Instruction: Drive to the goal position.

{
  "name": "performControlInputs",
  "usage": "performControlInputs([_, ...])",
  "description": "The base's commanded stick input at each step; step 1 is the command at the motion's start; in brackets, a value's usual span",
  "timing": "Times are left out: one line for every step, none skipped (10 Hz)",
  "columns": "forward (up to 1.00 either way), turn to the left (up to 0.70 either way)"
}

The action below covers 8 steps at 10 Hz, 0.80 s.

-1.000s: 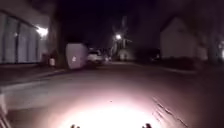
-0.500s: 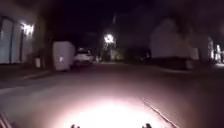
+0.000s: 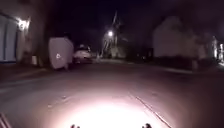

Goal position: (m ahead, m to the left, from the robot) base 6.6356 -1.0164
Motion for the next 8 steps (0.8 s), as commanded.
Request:
performControlInputs([0.85, 0.00])
performControlInputs([0.85, 0.00])
performControlInputs([0.85, 0.00])
performControlInputs([0.85, 0.00])
performControlInputs([0.85, 0.00])
performControlInputs([0.85, 0.00])
performControlInputs([0.85, 0.00])
performControlInputs([0.85, 0.00])
